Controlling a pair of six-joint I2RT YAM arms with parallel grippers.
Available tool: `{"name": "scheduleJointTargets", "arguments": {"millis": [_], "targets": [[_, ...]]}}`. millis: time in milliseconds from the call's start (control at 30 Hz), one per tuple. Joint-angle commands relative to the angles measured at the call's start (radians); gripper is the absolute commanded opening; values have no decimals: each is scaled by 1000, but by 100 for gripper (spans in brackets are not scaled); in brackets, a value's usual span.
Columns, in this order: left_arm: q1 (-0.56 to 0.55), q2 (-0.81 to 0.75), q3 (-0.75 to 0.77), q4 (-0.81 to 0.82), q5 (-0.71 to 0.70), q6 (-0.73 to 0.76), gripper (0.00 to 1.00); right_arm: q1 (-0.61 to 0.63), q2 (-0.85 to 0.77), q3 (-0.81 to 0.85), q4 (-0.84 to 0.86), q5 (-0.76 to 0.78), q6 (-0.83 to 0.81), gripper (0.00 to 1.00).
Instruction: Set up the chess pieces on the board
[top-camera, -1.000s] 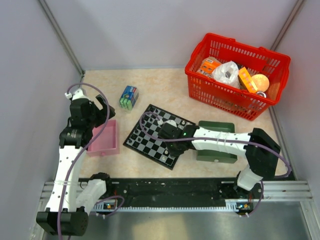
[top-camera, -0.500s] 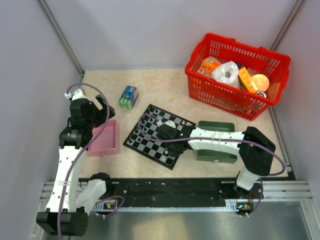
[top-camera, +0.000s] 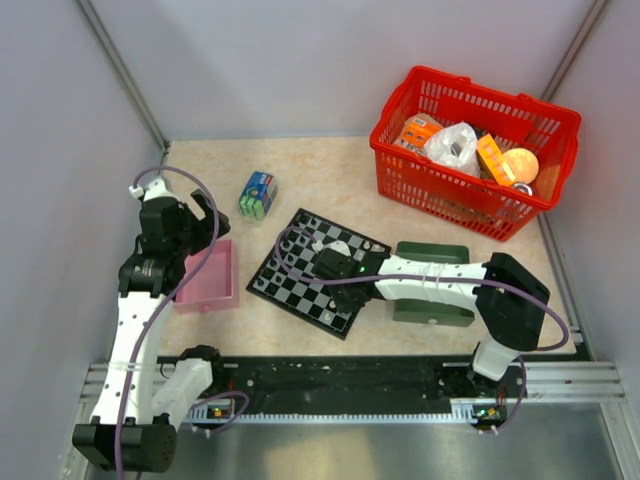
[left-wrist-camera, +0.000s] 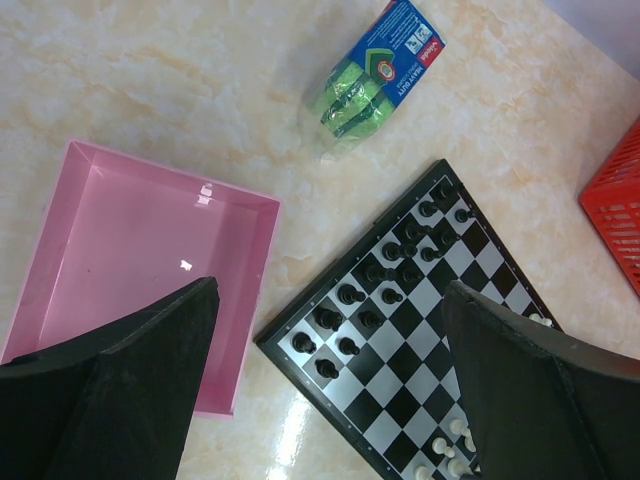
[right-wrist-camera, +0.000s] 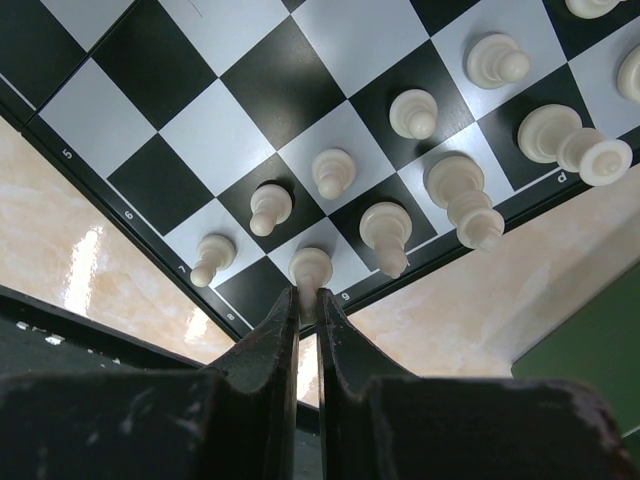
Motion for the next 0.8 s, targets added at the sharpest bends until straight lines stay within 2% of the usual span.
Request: {"name": "scheduleJointTargets", "arguments": {"millis": [0,767], "targets": [[5,-9,-11,27,-7,6,99,13,6,16,22,15,-3,0],[5,-4,-14,33,-9,6,99,11,20,-5,18,34,8,0]]}}
